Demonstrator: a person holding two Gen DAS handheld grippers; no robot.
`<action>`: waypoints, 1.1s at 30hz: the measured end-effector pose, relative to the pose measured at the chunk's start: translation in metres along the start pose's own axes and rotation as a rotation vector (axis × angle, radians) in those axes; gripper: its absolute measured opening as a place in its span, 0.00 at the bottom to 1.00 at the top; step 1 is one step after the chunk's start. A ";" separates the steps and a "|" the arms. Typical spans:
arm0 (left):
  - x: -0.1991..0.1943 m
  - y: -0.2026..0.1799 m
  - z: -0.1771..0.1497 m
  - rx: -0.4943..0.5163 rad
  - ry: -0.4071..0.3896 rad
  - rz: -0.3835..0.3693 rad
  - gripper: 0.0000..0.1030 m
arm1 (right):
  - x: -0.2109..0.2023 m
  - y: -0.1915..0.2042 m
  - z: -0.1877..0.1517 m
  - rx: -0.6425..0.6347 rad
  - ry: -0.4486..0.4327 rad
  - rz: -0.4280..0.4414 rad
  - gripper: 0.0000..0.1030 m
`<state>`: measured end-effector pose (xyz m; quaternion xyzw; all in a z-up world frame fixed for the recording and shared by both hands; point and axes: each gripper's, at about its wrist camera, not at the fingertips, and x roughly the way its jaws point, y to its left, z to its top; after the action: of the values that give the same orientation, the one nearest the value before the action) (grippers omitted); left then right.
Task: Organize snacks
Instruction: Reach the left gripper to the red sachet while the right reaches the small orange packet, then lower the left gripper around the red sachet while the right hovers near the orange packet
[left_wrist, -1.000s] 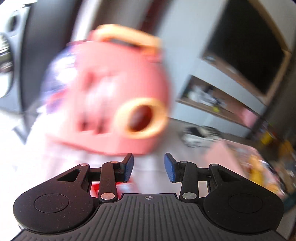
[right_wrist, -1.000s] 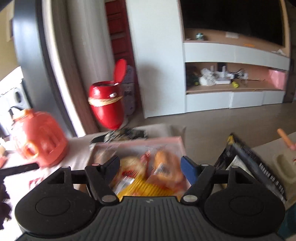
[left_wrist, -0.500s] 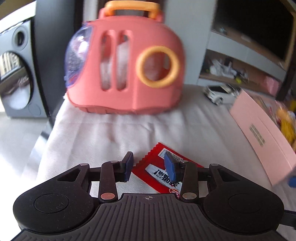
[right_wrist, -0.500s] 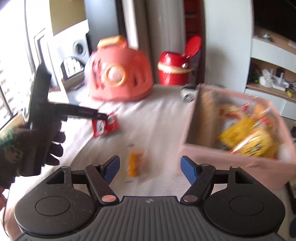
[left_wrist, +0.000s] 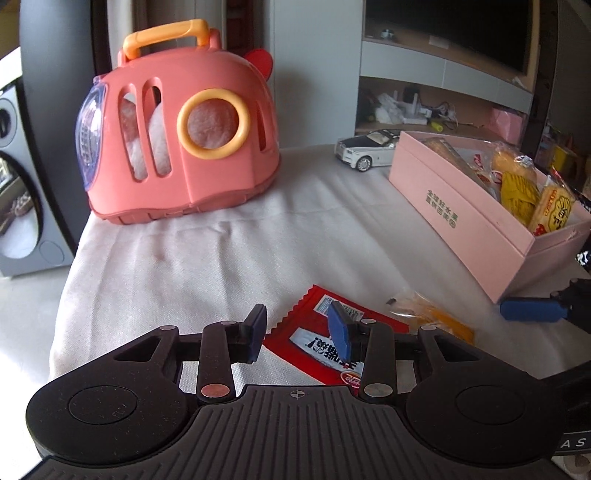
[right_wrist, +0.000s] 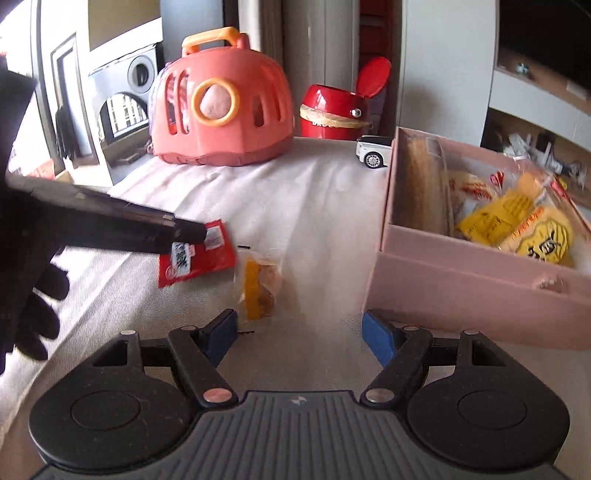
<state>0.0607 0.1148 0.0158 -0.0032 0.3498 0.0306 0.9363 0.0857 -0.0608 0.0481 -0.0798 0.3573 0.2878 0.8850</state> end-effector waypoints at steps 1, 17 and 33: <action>-0.001 0.000 -0.001 0.003 -0.002 0.000 0.41 | 0.001 0.001 0.000 -0.005 0.000 -0.001 0.75; -0.023 0.062 -0.018 -0.478 0.065 -0.149 0.41 | 0.001 0.004 -0.002 0.001 -0.005 -0.035 0.81; -0.004 0.018 -0.009 -0.187 0.013 -0.062 0.44 | -0.008 0.000 -0.004 0.035 -0.048 -0.060 0.82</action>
<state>0.0505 0.1328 0.0122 -0.1015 0.3511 0.0343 0.9302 0.0788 -0.0658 0.0500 -0.0682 0.3383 0.2566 0.9028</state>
